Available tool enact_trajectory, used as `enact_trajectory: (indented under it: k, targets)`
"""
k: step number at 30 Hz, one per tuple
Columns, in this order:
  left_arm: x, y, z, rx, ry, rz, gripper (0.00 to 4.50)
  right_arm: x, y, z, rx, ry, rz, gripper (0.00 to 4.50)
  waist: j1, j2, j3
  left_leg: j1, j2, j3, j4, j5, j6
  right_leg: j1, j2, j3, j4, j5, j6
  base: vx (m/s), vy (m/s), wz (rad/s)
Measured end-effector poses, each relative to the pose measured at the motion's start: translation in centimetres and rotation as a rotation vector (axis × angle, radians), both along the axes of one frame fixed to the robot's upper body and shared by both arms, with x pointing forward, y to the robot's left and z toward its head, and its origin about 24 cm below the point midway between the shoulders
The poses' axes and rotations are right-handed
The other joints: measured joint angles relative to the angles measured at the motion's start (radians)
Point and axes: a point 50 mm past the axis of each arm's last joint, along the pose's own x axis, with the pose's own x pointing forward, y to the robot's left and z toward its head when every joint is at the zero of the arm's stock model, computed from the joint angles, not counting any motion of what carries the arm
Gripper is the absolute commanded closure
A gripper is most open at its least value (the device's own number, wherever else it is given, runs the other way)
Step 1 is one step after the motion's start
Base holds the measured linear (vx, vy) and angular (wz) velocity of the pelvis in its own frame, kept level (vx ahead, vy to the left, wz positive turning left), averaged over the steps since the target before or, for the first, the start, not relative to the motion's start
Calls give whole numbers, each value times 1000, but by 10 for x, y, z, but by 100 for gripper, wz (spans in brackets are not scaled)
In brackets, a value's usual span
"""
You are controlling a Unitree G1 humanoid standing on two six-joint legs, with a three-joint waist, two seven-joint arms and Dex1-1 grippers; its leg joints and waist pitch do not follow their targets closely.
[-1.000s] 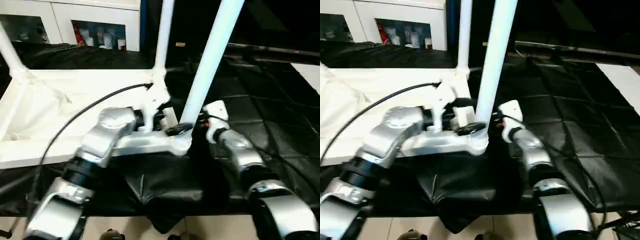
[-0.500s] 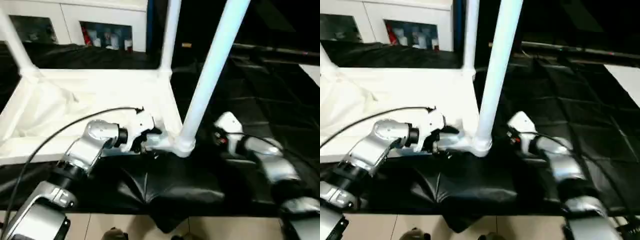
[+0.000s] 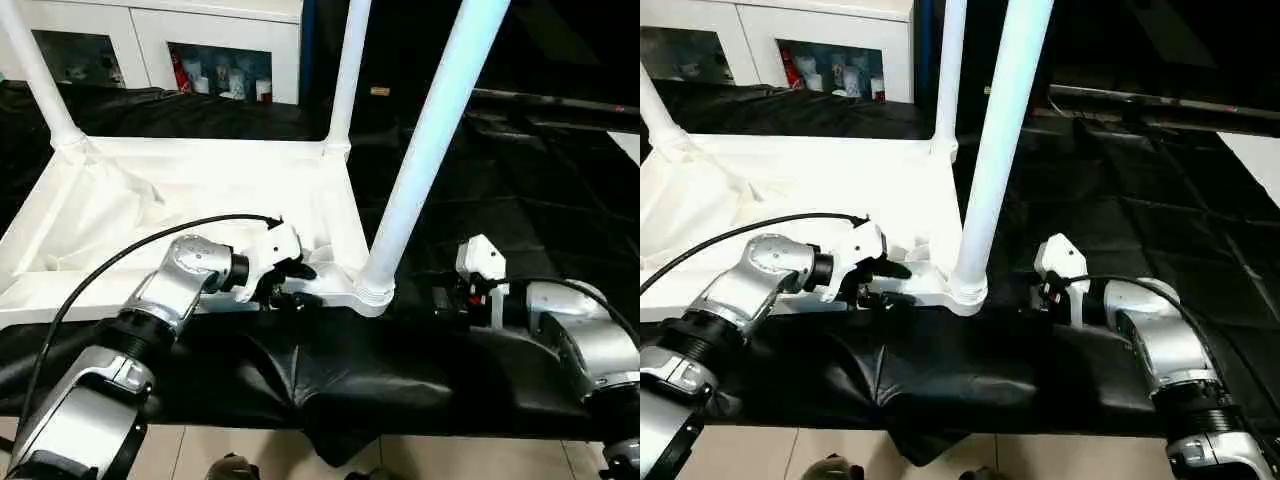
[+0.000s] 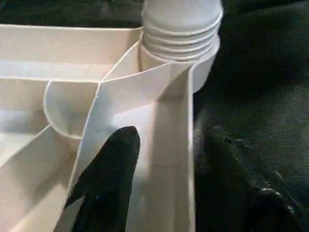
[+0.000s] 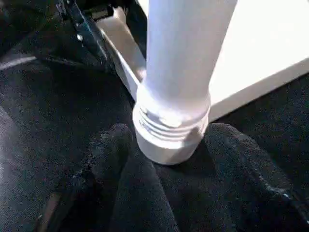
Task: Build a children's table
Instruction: Rotate leg to tighten
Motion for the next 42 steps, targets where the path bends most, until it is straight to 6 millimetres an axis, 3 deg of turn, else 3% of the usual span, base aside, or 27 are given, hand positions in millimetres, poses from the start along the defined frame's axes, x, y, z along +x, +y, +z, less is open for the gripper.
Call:
enact_trajectory:
  k: [3,14,23,29,31,42]
  targets:
    - [0,1,-2,-1,11,-12,258,-1,1,2,-1,2,3,157,0,0,0,0,0,0,0,0,0,0,0,0,0,0,0,0,0,0]
    - [0,2,-1,2,37,-41,320,-2,-2,3,-15,21,-5,157,0,1,0,0,0,0,0,0,0,0,0,0,0,0,0,0,0,0]
    - [0,3,-3,-1,47,-36,387,-2,-2,3,-14,38,-11,157,0,7,-4,0,0,0,0,0,0,0,0,0,0,0,0,0,0,0]
    - [0,3,-4,4,45,-38,437,0,6,-6,35,93,-86,108,-1,9,-5,1,0,0,0,0,0,1,0,0,0,0,0,0,0,0]
    - [0,3,-5,6,41,-39,447,1,9,-8,7,67,-80,89,-1,9,-6,1,0,0,0,0,0,1,0,0,0,0,0,0,0,0]
    - [-4,-1,-8,8,30,-30,447,9,35,-24,-12,5,-141,89,-4,10,-8,2,-1,0,-1,0,0,2,-1,0,-2,-3,4,0,0,0]
